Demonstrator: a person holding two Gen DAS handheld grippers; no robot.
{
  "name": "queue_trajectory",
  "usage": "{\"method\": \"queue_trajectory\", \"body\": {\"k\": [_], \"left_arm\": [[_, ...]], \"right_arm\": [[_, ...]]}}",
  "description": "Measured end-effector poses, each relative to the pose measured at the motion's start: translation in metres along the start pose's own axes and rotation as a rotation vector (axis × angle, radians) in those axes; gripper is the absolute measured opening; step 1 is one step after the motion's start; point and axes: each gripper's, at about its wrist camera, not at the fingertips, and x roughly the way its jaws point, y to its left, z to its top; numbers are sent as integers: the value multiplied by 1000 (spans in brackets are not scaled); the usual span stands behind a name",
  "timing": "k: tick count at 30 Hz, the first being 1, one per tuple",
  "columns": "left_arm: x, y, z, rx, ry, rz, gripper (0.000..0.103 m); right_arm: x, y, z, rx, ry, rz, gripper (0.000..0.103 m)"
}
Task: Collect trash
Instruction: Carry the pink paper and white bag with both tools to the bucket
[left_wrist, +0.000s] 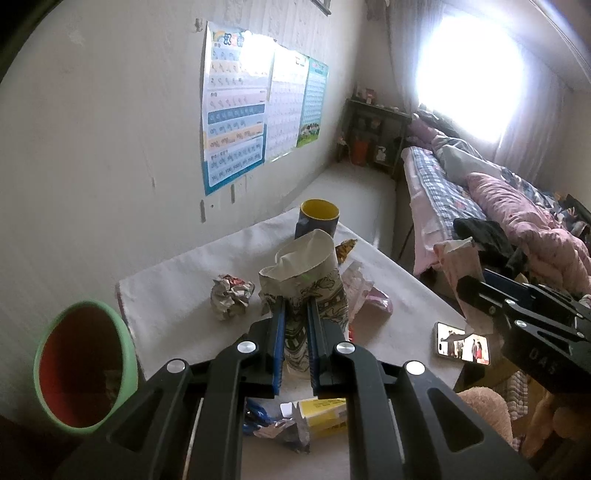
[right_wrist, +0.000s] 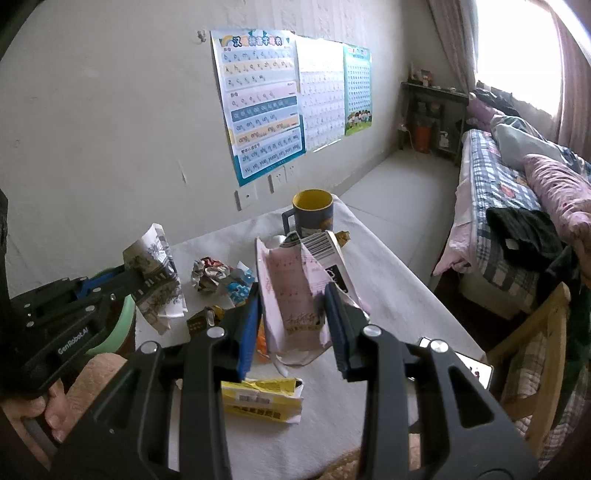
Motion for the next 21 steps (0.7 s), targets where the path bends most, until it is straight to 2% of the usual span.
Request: {"method": "queue_trajectory", "body": {"k": [11, 21], "left_arm": [[-15, 0, 8, 31, -37, 82, 8], [-26, 13, 17, 10, -66, 150, 8]], "right_arm": [[12, 1, -3, 1, 30, 24, 34], [21, 9, -2, -16, 50, 59, 34]]}}
